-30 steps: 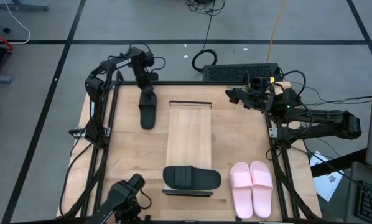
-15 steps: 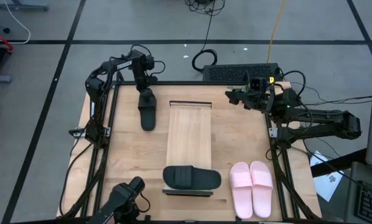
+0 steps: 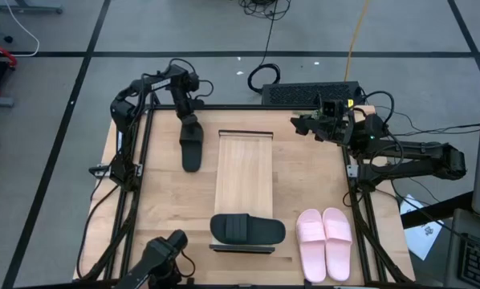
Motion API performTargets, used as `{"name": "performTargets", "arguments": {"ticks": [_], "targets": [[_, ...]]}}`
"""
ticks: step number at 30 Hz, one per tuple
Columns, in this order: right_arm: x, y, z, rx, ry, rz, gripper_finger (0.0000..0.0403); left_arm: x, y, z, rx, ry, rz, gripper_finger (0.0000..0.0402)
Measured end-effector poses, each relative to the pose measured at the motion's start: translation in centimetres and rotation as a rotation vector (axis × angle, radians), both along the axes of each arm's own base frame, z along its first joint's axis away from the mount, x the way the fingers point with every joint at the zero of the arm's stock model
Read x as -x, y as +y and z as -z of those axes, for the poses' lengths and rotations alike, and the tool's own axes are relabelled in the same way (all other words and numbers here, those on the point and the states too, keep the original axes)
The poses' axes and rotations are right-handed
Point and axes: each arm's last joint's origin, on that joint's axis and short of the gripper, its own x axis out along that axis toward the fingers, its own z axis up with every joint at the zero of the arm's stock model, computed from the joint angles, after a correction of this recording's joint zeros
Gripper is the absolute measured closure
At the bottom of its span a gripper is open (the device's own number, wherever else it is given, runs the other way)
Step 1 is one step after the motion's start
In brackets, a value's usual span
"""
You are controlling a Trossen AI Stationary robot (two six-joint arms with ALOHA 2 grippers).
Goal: Pick and place slides into the shelf
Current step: Put the black slipper on the shelf
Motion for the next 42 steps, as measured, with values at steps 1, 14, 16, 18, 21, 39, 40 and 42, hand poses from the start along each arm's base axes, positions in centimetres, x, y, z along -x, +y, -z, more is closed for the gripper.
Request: {"name": "performTargets", "arguments": {"ticks": [1,14,16,18,21,39,40,42], "targets": [[0.0,-0.1,0.0,-0.002,0.0,0.001,0.0156,0.0,-0.1,0.0,0.003,0.001,0.003,0.0161],[0.1,0.0,-0.1,0.001,-0.003,-0.031,0.0156,-0.9,-1.1,1.9,0.08,0.051,0.052,0.0226],[0.1,0.0,-0.1,0.002,-0.001,-0.045,0.0156,-1.0,-1.3,2.5,0.094,0.075,0.058,0.0244],[0.1,0.1,0.0,0.007,0.002,-0.053,0.0156,-1.2,-1.5,2.9,0.1,0.079,0.065,0.0256],[0.1,0.1,-0.1,0.007,0.001,-0.053,0.0156,-1.4,-1.9,3.1,0.117,0.089,0.074,0.0264],[0.1,0.1,0.0,-0.011,0.003,-0.066,0.0156,-1.9,-2.5,2.8,0.203,0.003,0.034,0.0266],[0.1,0.1,-0.1,-0.011,0.003,-0.066,0.0156,-1.9,-2.5,2.8,0.209,-0.003,0.033,0.0266],[0.1,0.1,0.0,-0.011,0.003,-0.066,0.0156,-2.0,-2.6,2.7,0.218,-0.021,0.034,0.0266]]}}
